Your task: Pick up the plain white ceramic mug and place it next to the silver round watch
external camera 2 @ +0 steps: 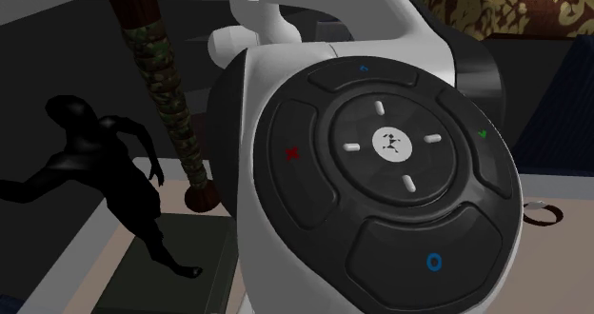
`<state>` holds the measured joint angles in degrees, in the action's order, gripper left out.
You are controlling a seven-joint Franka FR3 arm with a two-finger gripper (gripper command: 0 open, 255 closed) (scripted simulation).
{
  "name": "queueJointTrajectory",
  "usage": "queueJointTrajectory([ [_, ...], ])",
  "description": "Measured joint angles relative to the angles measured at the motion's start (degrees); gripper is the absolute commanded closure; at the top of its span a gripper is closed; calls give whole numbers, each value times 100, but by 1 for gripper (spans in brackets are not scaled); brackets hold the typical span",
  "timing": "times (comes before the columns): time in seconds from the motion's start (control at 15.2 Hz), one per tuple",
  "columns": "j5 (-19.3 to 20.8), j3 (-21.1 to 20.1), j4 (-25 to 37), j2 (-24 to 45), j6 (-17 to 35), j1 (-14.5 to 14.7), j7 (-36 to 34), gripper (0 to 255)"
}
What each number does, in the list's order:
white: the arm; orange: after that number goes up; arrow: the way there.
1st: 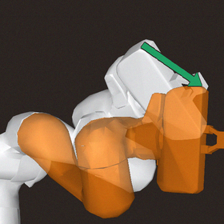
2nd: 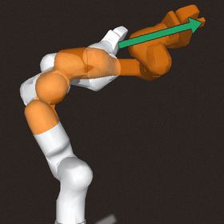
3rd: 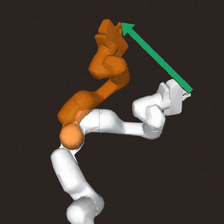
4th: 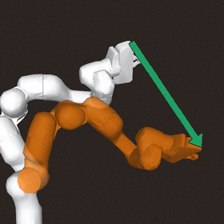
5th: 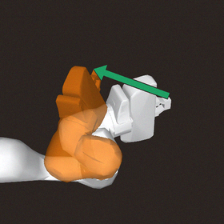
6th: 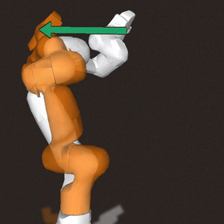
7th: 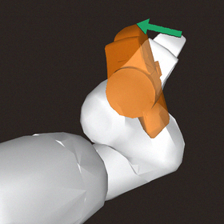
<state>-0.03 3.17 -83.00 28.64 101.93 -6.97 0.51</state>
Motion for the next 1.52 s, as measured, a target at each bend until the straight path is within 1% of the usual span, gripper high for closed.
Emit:
queueJointTrajectory([
  [0.33, 4, 2, 118, -75, -194, 1, 2, 255],
  [0.73, 6, 5, 491, -136, -625, -3, 8, 255],
  [1.52, 4, 6, 1456, -99, -1554, -6, 12, 255],
])
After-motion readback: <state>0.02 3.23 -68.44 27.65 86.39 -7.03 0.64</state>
